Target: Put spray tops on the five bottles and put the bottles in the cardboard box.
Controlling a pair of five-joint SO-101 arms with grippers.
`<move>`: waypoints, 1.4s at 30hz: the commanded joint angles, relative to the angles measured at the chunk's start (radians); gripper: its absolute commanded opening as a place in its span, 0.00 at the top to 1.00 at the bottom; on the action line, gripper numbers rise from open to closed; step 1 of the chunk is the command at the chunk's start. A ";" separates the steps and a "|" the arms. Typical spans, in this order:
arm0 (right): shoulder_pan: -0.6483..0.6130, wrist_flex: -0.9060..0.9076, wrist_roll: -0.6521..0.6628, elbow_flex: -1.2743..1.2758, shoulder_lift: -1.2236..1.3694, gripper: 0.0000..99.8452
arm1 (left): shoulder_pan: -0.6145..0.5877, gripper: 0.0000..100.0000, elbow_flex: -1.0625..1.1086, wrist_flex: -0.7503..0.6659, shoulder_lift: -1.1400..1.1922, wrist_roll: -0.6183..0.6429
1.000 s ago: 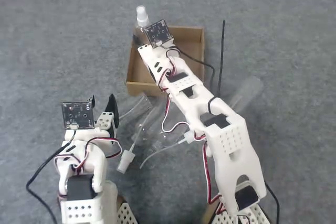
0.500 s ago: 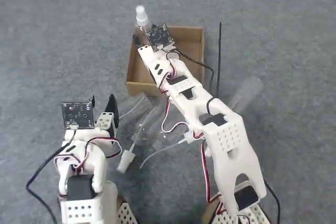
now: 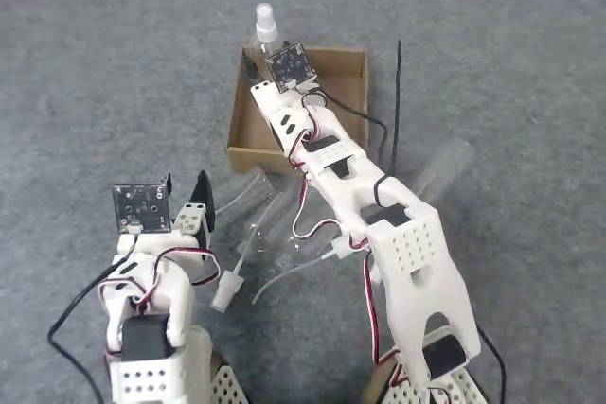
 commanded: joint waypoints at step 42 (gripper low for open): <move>-0.005 0.091 0.014 0.222 -0.214 0.78 | -0.006 0.84 -0.007 -0.034 -0.015 -0.011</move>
